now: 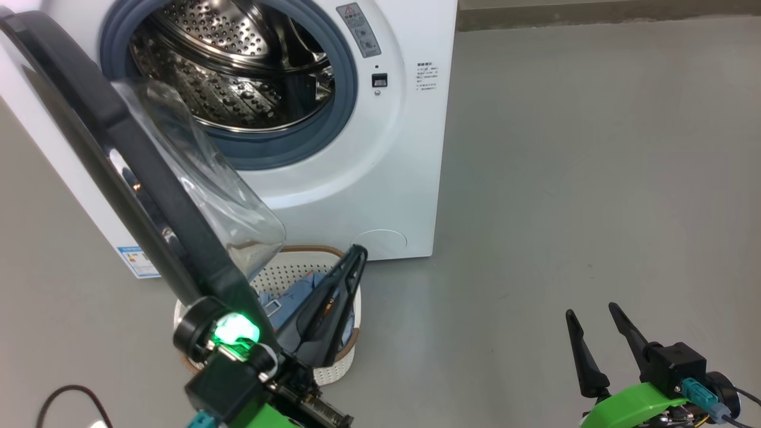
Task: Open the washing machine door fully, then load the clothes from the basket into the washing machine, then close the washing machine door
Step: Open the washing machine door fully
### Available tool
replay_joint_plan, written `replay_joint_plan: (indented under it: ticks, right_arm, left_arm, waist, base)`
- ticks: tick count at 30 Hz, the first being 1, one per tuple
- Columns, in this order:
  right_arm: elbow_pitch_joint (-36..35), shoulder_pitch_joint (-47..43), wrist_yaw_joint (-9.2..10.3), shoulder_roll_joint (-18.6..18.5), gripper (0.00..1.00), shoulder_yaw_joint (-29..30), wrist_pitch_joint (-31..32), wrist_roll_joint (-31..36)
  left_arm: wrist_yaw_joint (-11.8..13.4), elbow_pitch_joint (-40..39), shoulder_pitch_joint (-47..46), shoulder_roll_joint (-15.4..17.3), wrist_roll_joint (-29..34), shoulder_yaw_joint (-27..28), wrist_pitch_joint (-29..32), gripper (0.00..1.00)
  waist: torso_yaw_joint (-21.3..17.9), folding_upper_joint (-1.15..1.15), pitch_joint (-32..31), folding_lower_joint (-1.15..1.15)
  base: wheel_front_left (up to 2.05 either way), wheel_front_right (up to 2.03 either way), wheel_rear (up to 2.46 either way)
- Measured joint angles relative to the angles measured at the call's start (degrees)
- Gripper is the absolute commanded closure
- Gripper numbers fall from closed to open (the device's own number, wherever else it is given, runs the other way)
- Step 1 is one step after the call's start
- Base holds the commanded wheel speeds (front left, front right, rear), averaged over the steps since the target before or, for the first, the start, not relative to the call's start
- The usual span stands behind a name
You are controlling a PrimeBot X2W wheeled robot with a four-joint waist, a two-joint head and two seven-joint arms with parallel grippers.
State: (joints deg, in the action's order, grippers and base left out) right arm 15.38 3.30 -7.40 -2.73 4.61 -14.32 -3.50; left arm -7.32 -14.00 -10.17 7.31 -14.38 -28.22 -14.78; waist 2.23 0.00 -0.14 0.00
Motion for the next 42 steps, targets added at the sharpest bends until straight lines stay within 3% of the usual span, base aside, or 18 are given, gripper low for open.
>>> replay_joint_plan:
  ticks: [18, 30, 42]
  right_arm:
    - [0.79, 0.01, 0.00, 0.00, 0.00, 0.00, 0.00, -0.01]
    - [1.12, 0.01, 0.00, 0.01, 0.00, -0.13, 0.01, -0.10]
    - [1.20, 0.01, 0.00, 0.01, 0.00, 0.11, 0.01, -0.10]
  left_arm:
    - [0.00, 11.25, 2.95, 0.74, -1.02, -1.48, 0.01, 1.00]
    - [0.00, 21.94, 2.94, -0.11, -1.54, 2.59, 0.07, 1.00]
    - [-0.02, 25.06, 1.56, -2.14, -1.37, 8.26, 0.07, 1.00]
  waist:
    - [0.21, 0.00, 1.45, 0.00]
    - [-0.13, 0.00, 1.65, 0.00]
    - [0.05, 0.00, 2.46, 0.00]
  base:
    - [0.00, 0.00, 0.00]
    - [0.00, 0.00, 0.00]
    - [0.00, 0.00, 0.00]
